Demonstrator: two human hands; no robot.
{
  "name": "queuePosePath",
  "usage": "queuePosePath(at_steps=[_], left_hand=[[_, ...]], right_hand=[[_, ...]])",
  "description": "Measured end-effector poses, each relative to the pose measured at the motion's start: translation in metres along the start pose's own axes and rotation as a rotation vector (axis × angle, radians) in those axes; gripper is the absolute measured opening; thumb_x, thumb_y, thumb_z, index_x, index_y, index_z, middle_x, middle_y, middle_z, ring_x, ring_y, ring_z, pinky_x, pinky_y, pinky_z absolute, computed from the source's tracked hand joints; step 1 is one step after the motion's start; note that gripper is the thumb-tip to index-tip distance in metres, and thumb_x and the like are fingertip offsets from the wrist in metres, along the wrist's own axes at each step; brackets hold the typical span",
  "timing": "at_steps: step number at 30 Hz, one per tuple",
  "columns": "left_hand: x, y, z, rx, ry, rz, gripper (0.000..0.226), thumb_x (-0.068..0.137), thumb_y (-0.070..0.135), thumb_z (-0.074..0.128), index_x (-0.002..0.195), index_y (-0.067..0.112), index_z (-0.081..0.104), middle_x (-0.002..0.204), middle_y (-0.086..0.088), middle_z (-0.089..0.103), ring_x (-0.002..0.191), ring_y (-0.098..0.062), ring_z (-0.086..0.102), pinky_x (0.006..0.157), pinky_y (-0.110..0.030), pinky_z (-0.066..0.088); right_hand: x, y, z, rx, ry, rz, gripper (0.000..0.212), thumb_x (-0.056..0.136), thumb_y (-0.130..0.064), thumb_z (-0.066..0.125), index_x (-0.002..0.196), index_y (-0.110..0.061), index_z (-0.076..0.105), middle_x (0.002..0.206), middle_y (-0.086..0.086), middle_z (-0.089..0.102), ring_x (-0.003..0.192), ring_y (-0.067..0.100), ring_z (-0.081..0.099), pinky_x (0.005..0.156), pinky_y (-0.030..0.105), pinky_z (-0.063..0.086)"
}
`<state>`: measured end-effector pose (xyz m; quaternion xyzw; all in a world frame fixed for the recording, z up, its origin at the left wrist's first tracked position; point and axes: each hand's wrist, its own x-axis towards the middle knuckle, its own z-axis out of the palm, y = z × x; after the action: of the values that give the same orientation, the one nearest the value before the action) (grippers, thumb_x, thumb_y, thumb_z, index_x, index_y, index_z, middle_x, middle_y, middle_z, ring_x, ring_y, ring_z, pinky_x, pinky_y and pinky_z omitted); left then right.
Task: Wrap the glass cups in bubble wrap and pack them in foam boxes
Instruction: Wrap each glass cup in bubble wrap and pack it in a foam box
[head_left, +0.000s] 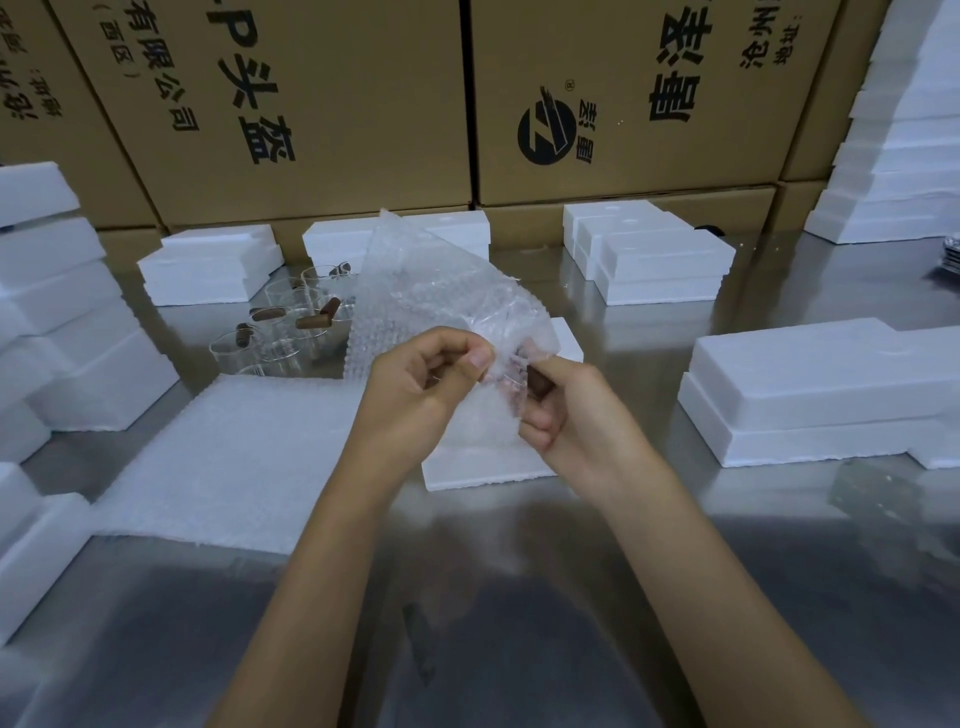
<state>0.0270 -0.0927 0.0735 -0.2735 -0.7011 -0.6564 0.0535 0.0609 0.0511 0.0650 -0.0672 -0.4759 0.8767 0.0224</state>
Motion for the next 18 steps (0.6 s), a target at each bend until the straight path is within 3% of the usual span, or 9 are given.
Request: queuePosePath(at_steps=[5, 8, 10, 12, 14, 16, 18], left_hand=[[-0.003, 0.002, -0.001, 0.018, -0.067, -0.036, 0.012, 0.092, 0.003, 0.067, 0.089, 0.012, 0.074, 0.067, 0.004, 0.071, 0.058, -0.001, 0.06, 0.057, -0.012, 0.044], [-0.001, -0.001, -0.004, 0.007, 0.31, -0.014, 0.016, 0.093, 0.003, 0.064, 0.091, 0.016, 0.072, 0.071, 0.001, 0.07, 0.062, -0.007, 0.061, 0.06, -0.016, 0.048], [0.0, -0.003, -0.011, 0.093, 0.558, 0.053, 0.015, 0.096, 0.014, 0.064, 0.1, 0.028, 0.065, 0.091, 0.01, 0.067, 0.081, -0.003, 0.061, 0.071, -0.013, 0.047], [0.001, -0.006, -0.019, 0.172, 0.643, 0.045, 0.028, 0.095, 0.033, 0.066, 0.121, 0.037, 0.054, 0.117, 0.014, 0.06, 0.103, 0.002, 0.056, 0.077, -0.004, 0.045], [0.004, -0.01, -0.027, 0.165, 0.576, -0.038, 0.054, 0.091, 0.055, 0.064, 0.138, 0.043, 0.042, 0.136, 0.02, 0.05, 0.118, 0.005, 0.051, 0.076, 0.0, 0.042], [0.003, -0.011, -0.032, 0.057, 0.449, -0.089, 0.069, 0.084, 0.068, 0.063, 0.145, 0.045, 0.04, 0.133, 0.031, 0.051, 0.115, 0.014, 0.053, 0.075, 0.001, 0.042], [0.001, -0.011, -0.035, -0.048, 0.331, -0.106, 0.069, 0.08, 0.071, 0.066, 0.14, 0.041, 0.051, 0.125, 0.029, 0.062, 0.111, 0.014, 0.059, 0.079, -0.003, 0.048]], right_hand=[[0.0, -0.003, -0.002, 0.064, -0.152, 0.01, 0.028, 0.103, -0.013, 0.043, 0.086, -0.008, 0.064, 0.074, 0.004, 0.061, 0.064, 0.011, 0.053, 0.057, 0.02, 0.044], [0.003, -0.004, -0.003, 0.112, -0.095, 0.039, 0.046, 0.101, -0.01, 0.048, 0.066, -0.015, 0.076, 0.073, 0.001, 0.066, 0.066, 0.01, 0.055, 0.055, 0.018, 0.048], [0.003, -0.004, -0.004, 0.101, -0.09, 0.045, 0.048, 0.1, -0.011, 0.051, 0.06, -0.017, 0.077, 0.072, 0.0, 0.066, 0.066, 0.01, 0.053, 0.053, 0.018, 0.047], [0.002, -0.005, -0.005, 0.063, -0.104, 0.057, 0.045, 0.099, -0.012, 0.051, 0.062, -0.017, 0.077, 0.072, 0.0, 0.066, 0.066, 0.01, 0.051, 0.055, 0.019, 0.043], [0.001, -0.008, -0.008, 0.02, -0.117, 0.083, 0.035, 0.097, -0.011, 0.052, 0.072, -0.018, 0.075, 0.076, 0.0, 0.067, 0.063, 0.009, 0.055, 0.054, 0.018, 0.038], [-0.001, -0.01, -0.011, -0.059, -0.147, 0.112, 0.018, 0.094, -0.011, 0.051, 0.088, -0.014, 0.068, 0.075, -0.001, 0.067, 0.056, 0.008, 0.056, 0.049, 0.018, 0.035], [-0.003, -0.011, -0.012, -0.138, -0.193, 0.128, 0.015, 0.094, -0.018, 0.054, 0.092, -0.011, 0.067, 0.069, 0.0, 0.064, 0.051, 0.008, 0.054, 0.048, 0.018, 0.035]])
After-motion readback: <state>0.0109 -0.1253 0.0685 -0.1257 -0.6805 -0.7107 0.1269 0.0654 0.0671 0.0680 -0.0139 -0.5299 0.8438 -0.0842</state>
